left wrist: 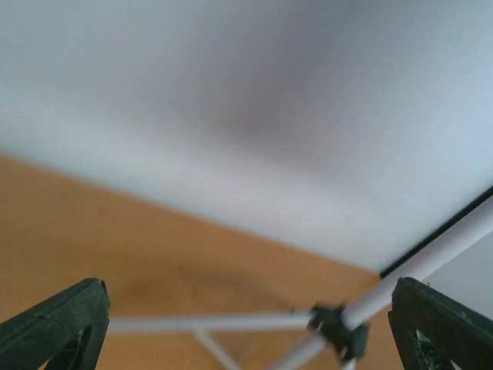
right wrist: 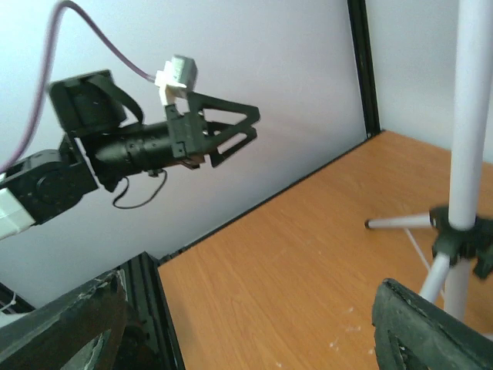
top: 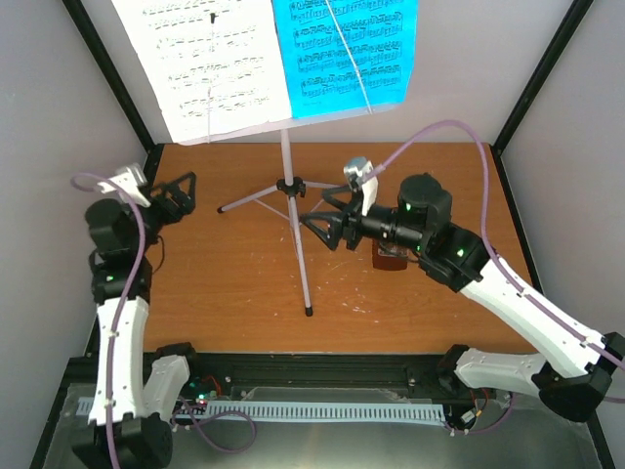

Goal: Pack up the instrument practice props

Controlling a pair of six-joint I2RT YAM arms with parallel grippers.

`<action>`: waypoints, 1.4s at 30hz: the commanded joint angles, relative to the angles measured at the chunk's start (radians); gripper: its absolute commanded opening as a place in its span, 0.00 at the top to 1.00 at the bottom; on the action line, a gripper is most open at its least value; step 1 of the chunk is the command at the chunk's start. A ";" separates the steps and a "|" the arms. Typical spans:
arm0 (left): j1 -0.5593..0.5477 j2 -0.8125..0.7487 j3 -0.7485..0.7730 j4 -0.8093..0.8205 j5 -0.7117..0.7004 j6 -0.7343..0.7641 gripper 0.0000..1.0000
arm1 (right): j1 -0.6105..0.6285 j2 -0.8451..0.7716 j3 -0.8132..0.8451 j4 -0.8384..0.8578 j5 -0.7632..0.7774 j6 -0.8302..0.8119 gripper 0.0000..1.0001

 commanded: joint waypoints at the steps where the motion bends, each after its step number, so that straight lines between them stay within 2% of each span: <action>1: 0.005 -0.070 0.224 -0.098 -0.089 0.104 0.01 | 0.007 0.084 0.221 -0.062 -0.050 -0.035 0.15; 4: 0.005 -0.070 0.357 -0.139 -0.086 0.134 0.01 | 0.007 0.151 0.359 -0.098 -0.061 -0.048 0.15; 6: 0.005 -0.045 0.448 -0.178 -0.016 0.151 0.02 | 0.006 0.205 0.486 -0.138 -0.043 -0.074 0.15; 8: 0.005 -0.004 0.556 -0.244 0.083 0.178 0.07 | 0.005 0.266 0.612 -0.198 0.004 -0.098 0.15; 11: 0.006 0.049 0.702 -0.329 0.156 0.203 0.11 | -0.003 0.376 0.786 -0.284 0.043 -0.109 0.14; 16: 0.005 0.119 0.877 -0.338 0.334 0.176 0.17 | -0.022 0.552 1.104 -0.403 0.044 -0.098 0.14; 20: 0.005 0.224 0.998 -0.331 0.492 0.118 0.23 | -0.042 0.634 1.272 -0.433 0.043 -0.064 0.18; 26: 0.000 0.304 1.062 -0.282 0.547 0.056 0.32 | -0.056 0.647 1.282 -0.390 0.073 -0.038 0.26; 29: -0.035 0.349 1.075 -0.254 0.570 0.030 0.35 | -0.056 0.657 1.282 -0.369 0.083 -0.034 0.29; 34: -0.117 0.417 1.148 -0.337 0.500 0.102 0.37 | -0.056 0.673 1.284 -0.338 0.096 -0.035 0.34; 39: -0.142 0.455 1.164 -0.355 0.459 0.127 0.46 | -0.055 0.699 1.284 -0.313 0.126 -0.061 0.37; 42: -0.154 0.471 1.188 -0.385 0.423 0.155 0.48 | -0.054 0.713 1.285 -0.314 0.169 -0.079 0.38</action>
